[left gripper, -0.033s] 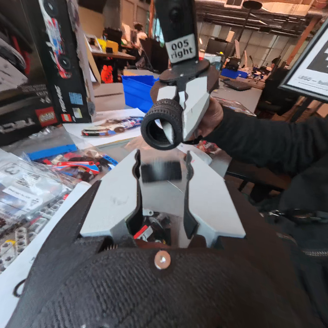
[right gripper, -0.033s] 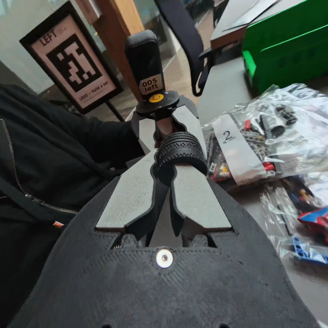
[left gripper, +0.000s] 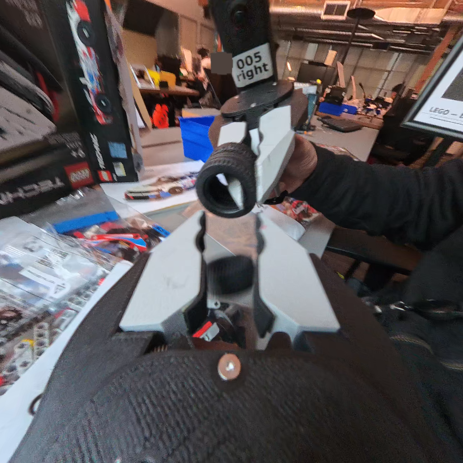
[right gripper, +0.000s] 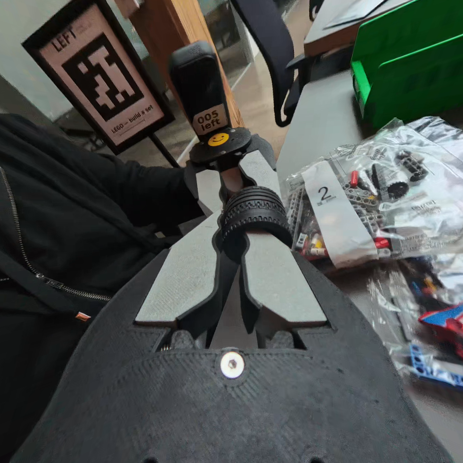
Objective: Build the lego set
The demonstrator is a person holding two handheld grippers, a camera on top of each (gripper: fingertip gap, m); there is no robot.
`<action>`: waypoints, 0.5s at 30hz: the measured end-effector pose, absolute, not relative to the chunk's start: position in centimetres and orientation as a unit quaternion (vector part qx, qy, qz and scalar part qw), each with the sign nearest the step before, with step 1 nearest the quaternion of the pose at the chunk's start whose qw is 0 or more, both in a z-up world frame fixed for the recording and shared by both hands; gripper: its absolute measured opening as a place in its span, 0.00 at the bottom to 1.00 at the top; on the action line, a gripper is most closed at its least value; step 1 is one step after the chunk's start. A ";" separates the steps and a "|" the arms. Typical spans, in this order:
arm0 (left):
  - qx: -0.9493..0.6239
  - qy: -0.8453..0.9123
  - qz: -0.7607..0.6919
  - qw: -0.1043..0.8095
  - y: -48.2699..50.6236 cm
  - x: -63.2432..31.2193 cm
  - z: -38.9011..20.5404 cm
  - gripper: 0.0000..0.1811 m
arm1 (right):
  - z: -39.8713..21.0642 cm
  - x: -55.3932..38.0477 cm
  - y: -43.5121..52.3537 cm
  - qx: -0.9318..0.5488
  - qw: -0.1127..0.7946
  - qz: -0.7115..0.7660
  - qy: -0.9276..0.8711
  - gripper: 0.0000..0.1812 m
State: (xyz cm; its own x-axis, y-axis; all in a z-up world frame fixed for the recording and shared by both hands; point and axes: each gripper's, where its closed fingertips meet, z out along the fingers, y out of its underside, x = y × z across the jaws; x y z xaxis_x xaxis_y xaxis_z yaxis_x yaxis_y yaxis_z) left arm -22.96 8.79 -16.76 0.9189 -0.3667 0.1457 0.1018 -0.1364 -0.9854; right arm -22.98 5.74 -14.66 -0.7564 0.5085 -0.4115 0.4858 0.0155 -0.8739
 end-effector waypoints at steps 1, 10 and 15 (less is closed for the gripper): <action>-0.729 0.076 -0.143 0.665 8.9 -23.9 -16.5 0.17 | -14.4 -23.8 5.3 -0.346 0.013 0.595 -0.725 0.02; -0.736 0.030 -0.078 0.672 10.5 -30.3 -19.3 0.00 | -18.6 -30.0 8.7 -0.415 0.112 0.518 -0.740 0.03; -0.742 0.046 -0.069 0.665 10.7 -29.8 -19.5 0.00 | -19.5 -29.6 9.5 -0.426 0.107 0.525 -0.729 0.03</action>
State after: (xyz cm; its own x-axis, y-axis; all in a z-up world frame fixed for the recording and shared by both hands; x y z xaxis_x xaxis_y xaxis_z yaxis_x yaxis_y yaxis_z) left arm -29.82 10.73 -19.48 0.9863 -0.1596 0.0415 0.0238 -0.1114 -0.9935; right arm -29.58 9.55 -19.53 -0.6135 0.7339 -0.2916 0.5093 0.0856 -0.8563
